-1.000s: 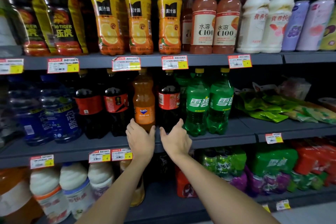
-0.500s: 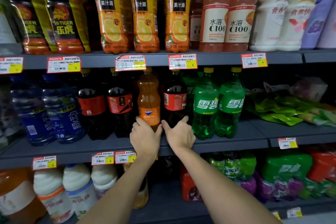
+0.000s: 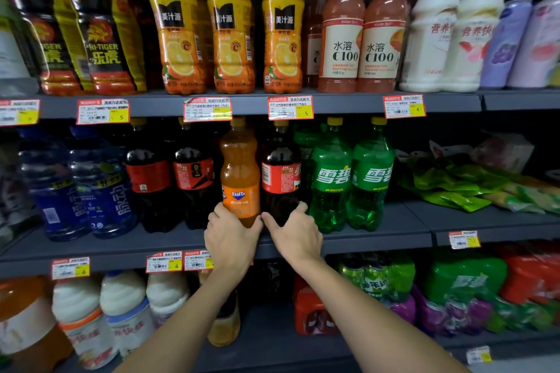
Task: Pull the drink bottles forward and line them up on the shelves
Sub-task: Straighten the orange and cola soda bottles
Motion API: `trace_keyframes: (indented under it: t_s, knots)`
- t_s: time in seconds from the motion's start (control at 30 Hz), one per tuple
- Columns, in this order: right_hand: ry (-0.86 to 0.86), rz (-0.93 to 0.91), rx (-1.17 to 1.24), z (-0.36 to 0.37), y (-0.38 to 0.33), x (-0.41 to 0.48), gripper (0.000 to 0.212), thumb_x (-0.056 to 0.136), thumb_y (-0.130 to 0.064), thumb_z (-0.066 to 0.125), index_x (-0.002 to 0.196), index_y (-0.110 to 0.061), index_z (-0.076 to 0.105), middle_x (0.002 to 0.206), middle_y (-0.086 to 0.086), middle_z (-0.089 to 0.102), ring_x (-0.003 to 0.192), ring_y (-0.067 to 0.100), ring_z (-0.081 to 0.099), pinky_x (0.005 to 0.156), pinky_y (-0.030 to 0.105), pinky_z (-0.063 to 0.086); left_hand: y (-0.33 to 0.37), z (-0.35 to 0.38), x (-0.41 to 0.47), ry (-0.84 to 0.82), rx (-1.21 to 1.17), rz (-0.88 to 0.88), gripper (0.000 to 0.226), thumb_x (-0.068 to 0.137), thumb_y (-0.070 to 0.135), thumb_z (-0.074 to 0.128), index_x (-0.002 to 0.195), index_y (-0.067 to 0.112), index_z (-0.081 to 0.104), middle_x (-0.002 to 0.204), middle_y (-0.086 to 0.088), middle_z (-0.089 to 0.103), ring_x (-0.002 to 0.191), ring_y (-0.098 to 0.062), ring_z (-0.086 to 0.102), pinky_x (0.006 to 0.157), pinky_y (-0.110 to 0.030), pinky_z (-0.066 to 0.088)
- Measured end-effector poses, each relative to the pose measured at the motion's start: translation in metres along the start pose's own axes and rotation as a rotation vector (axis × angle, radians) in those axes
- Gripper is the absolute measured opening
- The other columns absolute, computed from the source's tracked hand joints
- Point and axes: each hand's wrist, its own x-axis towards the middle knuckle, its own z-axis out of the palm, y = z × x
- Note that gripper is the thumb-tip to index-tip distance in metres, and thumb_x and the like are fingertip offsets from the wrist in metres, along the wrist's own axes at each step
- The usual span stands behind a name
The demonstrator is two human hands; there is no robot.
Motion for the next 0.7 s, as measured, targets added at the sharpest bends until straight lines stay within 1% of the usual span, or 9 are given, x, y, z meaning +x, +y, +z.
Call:
trace_keyframes:
  t_s: [0.17, 0.23, 0.3, 0.4, 0.47, 0.5, 0.6, 0.63, 0.7]
  knots:
    - [-0.004, -0.083, -0.053, -0.006, 0.009, -0.004, 0.068, 0.088, -0.065, 0.048, 0.13, -0.012, 0.043, 0.104, 0.007, 0.07, 0.096, 0.031, 0.069, 0.077, 0.038, 0.05, -0.007, -0.013, -0.002, -0.031, 0.052, 0.063, 0.08, 0.076, 0.058, 0.076, 0.129, 0.005, 0.048, 0.12, -0.014, 0.061, 0.111, -0.032, 0.059, 0.091, -0.043, 0.049]
    - [0.014, -0.107, -0.049, -0.008, 0.01, -0.005, 0.06, 0.089, -0.063, 0.051, 0.12, -0.013, 0.045, 0.1, 0.006, 0.07, 0.094, 0.029, 0.069, 0.073, 0.037, 0.048, -0.01, -0.016, -0.001, -0.069, -0.031, 0.099, 0.074, 0.08, 0.052, 0.076, 0.133, 0.01, 0.047, 0.124, -0.01, 0.06, 0.114, -0.027, 0.058, 0.095, -0.042, 0.05]
    - [0.021, -0.115, -0.039, -0.012, 0.008, -0.006, 0.054, 0.087, -0.065, 0.055, 0.107, -0.017, 0.039, 0.097, 0.005, 0.07, 0.092, 0.028, 0.07, 0.067, 0.034, 0.042, -0.011, -0.017, -0.003, -0.105, -0.131, 0.12, 0.069, 0.083, 0.044, 0.076, 0.136, 0.014, 0.044, 0.126, -0.006, 0.058, 0.115, -0.024, 0.057, 0.094, -0.04, 0.05]
    - [0.006, -0.112, 0.0, -0.015, 0.011, -0.01, 0.056, 0.084, -0.067, 0.058, 0.101, -0.022, 0.029, 0.098, 0.004, 0.069, 0.093, 0.027, 0.069, 0.066, 0.032, 0.041, -0.013, -0.016, -0.004, -0.103, -0.167, 0.117, 0.07, 0.084, 0.04, 0.076, 0.139, 0.013, 0.041, 0.128, -0.007, 0.057, 0.118, -0.024, 0.055, 0.097, -0.042, 0.05]
    - [-0.006, -0.092, 0.054, -0.014, 0.014, -0.012, 0.056, 0.084, -0.068, 0.057, 0.107, -0.023, 0.033, 0.102, 0.002, 0.068, 0.096, 0.026, 0.069, 0.069, 0.034, 0.048, -0.013, -0.014, -0.002, -0.093, -0.163, 0.102, 0.073, 0.083, 0.039, 0.077, 0.14, 0.011, 0.041, 0.128, -0.007, 0.056, 0.12, -0.024, 0.053, 0.099, -0.043, 0.049]
    - [-0.011, -0.072, 0.079, -0.014, 0.014, -0.012, 0.059, 0.083, -0.068, 0.057, 0.115, -0.022, 0.037, 0.105, 0.002, 0.068, 0.098, 0.026, 0.068, 0.074, 0.035, 0.052, -0.013, -0.013, -0.002, -0.091, -0.161, 0.095, 0.075, 0.082, 0.04, 0.078, 0.141, 0.011, 0.041, 0.129, -0.008, 0.055, 0.121, -0.024, 0.052, 0.099, -0.042, 0.048]
    - [-0.046, -0.029, 0.111, -0.011, 0.01, -0.006, 0.082, 0.083, -0.066, 0.059, 0.143, -0.018, 0.03, 0.116, 0.004, 0.068, 0.106, 0.027, 0.066, 0.083, 0.037, 0.052, -0.014, -0.012, 0.002, -0.098, -0.148, 0.078, 0.083, 0.08, 0.042, 0.079, 0.143, 0.009, 0.038, 0.129, -0.01, 0.053, 0.123, -0.025, 0.049, 0.098, -0.041, 0.047]
    - [-0.071, -0.027, 0.108, -0.01, 0.008, -0.004, 0.085, 0.083, -0.065, 0.059, 0.146, -0.017, 0.028, 0.118, 0.005, 0.067, 0.108, 0.028, 0.065, 0.084, 0.038, 0.051, -0.015, -0.012, 0.002, -0.097, -0.138, 0.077, 0.083, 0.079, 0.044, 0.08, 0.143, 0.009, 0.038, 0.128, -0.01, 0.053, 0.122, -0.026, 0.049, 0.096, -0.04, 0.047]
    - [-0.098, -0.032, 0.096, -0.007, 0.003, -0.003, 0.08, 0.086, -0.062, 0.059, 0.144, -0.015, 0.031, 0.116, 0.006, 0.067, 0.11, 0.029, 0.064, 0.085, 0.039, 0.05, -0.013, -0.01, 0.002, -0.086, -0.107, 0.07, 0.08, 0.078, 0.046, 0.08, 0.138, 0.009, 0.041, 0.124, -0.011, 0.052, 0.117, -0.026, 0.049, 0.092, -0.039, 0.047]
